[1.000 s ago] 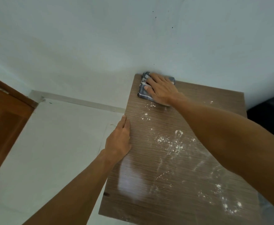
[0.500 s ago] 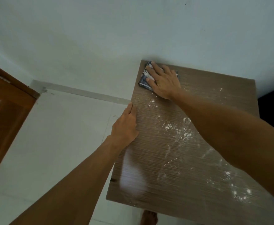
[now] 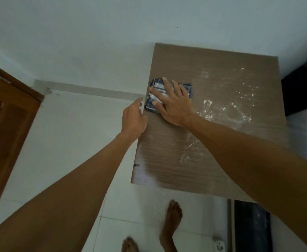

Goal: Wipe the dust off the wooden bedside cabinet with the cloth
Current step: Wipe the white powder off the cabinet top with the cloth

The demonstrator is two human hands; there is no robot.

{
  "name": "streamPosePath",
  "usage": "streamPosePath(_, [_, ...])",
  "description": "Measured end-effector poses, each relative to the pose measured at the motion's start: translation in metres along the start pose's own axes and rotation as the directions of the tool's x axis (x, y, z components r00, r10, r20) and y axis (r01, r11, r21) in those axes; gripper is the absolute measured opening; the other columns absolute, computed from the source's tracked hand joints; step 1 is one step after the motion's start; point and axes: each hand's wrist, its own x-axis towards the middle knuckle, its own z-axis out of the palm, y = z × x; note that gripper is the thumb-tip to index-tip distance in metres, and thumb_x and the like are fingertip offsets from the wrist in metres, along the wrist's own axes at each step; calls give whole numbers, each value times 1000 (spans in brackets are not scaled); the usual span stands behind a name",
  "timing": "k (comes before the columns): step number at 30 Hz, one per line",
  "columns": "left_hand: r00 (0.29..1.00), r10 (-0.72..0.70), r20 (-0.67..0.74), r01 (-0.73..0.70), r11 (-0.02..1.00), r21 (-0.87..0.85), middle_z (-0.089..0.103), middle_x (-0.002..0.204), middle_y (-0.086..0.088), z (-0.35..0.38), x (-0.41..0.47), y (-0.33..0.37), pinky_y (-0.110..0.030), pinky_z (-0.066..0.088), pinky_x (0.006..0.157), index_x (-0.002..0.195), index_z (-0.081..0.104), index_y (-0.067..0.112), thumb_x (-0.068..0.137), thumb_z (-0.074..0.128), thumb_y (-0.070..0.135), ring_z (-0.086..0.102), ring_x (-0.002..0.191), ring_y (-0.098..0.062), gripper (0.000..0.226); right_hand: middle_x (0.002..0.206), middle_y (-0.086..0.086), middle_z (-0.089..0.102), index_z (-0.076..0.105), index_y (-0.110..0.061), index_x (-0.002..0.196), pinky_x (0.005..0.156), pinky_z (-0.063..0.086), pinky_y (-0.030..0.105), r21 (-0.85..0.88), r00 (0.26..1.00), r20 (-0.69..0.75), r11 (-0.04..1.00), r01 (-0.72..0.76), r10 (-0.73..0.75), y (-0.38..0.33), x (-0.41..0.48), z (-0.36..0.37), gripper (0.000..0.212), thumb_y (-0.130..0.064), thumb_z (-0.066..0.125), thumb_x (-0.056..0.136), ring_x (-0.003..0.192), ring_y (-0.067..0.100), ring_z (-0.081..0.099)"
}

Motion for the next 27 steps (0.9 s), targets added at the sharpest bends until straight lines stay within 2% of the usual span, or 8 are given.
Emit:
streamPosePath(6, [991,-85,102,86,996,-9,59,130,-13,-13,-24,-4,-31,44,97,138,48,10,93,43,-2,55,119,-27,47,161,14,18,25,-41,150,115,17,52,1,1000,-19,1000,0,0,-44,-73,14,55,-59,15,99,144,38,21])
streamPosePath(8, [988,-85,126,90,995,-34,65,112,-10,-14,-34,-4,-34,47,93,112,63,18,94,40,1,59,110,-28,34,160,14,21,27,-39,150,114,19,52,1,999,-37,1000,0,0,-57,-95,18,54,-58,18,100,142,38,25])
streamPosePath(10, [986,-93,138,99,994,-43,62,86,-4,-16,-42,-7,-34,51,84,82,61,23,93,37,2,60,93,-28,34,160,14,22,26,-38,150,115,20,53,-3,999,-33,1000,-2,2,-69,-115,22,54,-58,19,100,142,38,25])
streamPosePath(12, [984,-85,159,93,995,-39,66,88,-9,-16,-49,-10,-38,53,82,91,67,10,91,36,3,62,89,-28,33,160,14,22,25,-37,150,115,21,53,0,1000,-29,1000,3,-3,-81,-132,25,54,-58,20,101,142,38,26])
streamPosePath(16, [981,-75,181,84,996,-42,68,100,-13,-15,-65,-17,-39,53,88,103,69,5,90,37,3,62,92,-28,34,156,15,30,30,-35,149,109,29,52,-4,998,-40,999,46,-46,-100,-159,30,55,-58,23,100,135,39,35])
streamPosePath(20, [978,-101,180,110,993,-39,59,90,-3,-13,-74,-20,-29,45,76,88,59,20,90,36,3,53,82,-21,29,151,12,38,39,-33,146,99,35,48,0,994,-63,996,92,-92,-110,-178,33,55,-59,28,99,127,35,43])
streamPosePath(24, [975,-131,182,142,989,-47,56,87,0,-12,-80,-21,-25,37,76,75,54,29,92,37,3,51,88,-21,35,148,11,43,42,-30,145,91,38,46,-16,986,-84,989,146,-147,-119,-194,36,58,-61,31,97,119,33,47])
streamPosePath(27, [975,-139,172,147,989,-32,65,116,-11,-11,-87,-20,-26,40,82,114,66,12,95,37,5,57,109,-30,36,145,12,46,39,-29,145,83,42,44,-94,966,-117,971,221,-231,-123,-209,41,60,-49,52,90,109,31,47])
